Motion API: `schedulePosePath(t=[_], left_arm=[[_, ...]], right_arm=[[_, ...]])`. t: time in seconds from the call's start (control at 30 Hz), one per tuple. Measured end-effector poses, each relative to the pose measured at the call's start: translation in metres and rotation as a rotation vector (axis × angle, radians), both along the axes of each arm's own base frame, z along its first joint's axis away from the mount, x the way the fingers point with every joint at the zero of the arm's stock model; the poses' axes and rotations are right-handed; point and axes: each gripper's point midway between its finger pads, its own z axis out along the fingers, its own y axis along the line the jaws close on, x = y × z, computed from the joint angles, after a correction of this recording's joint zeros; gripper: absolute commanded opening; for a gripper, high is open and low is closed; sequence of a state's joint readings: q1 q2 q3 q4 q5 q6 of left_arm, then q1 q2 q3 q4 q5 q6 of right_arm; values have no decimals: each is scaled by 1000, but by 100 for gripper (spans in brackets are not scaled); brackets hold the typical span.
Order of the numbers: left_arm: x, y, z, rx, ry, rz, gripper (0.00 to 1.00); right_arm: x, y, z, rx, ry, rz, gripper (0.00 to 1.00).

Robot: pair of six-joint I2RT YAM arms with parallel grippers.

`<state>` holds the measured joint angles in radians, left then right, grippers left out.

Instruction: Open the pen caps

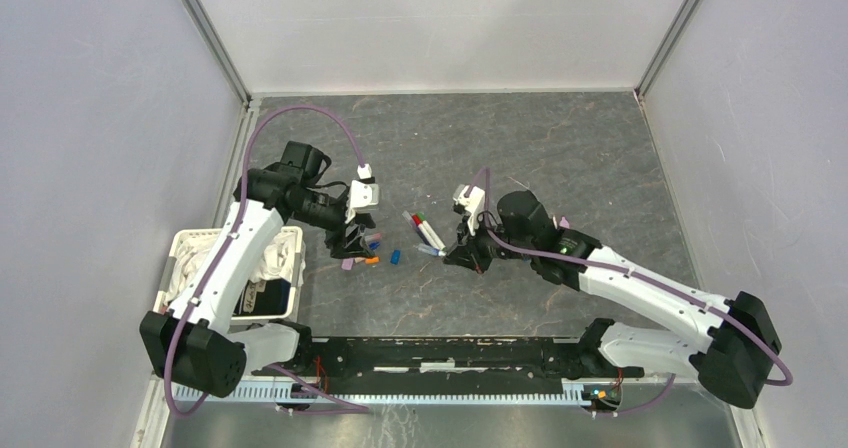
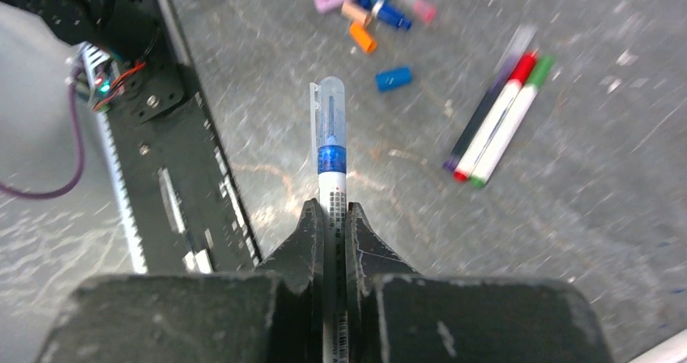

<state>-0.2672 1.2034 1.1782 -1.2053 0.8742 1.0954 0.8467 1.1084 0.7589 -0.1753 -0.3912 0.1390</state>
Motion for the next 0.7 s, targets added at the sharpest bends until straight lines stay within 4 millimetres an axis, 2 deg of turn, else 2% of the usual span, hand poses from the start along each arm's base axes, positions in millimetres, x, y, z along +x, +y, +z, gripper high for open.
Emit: schedulePosePath(t=[0.17,0.37,0.53,0.7], left_arm=[[-10,-14,-3,-69,112,25,72],[-15,-30,-4,-113,184,10,71],[-17,-36,-5,-119,199,-4,65],[-23,-44,-8,-119,232,-35,54]], right_arm=[[2,20,26,38,-226,4,0],[-3,34,40,25,-416,16,0],[-12,45,44,-18,-537,41,0],[-16,60,51,-59,-619,67,0]])
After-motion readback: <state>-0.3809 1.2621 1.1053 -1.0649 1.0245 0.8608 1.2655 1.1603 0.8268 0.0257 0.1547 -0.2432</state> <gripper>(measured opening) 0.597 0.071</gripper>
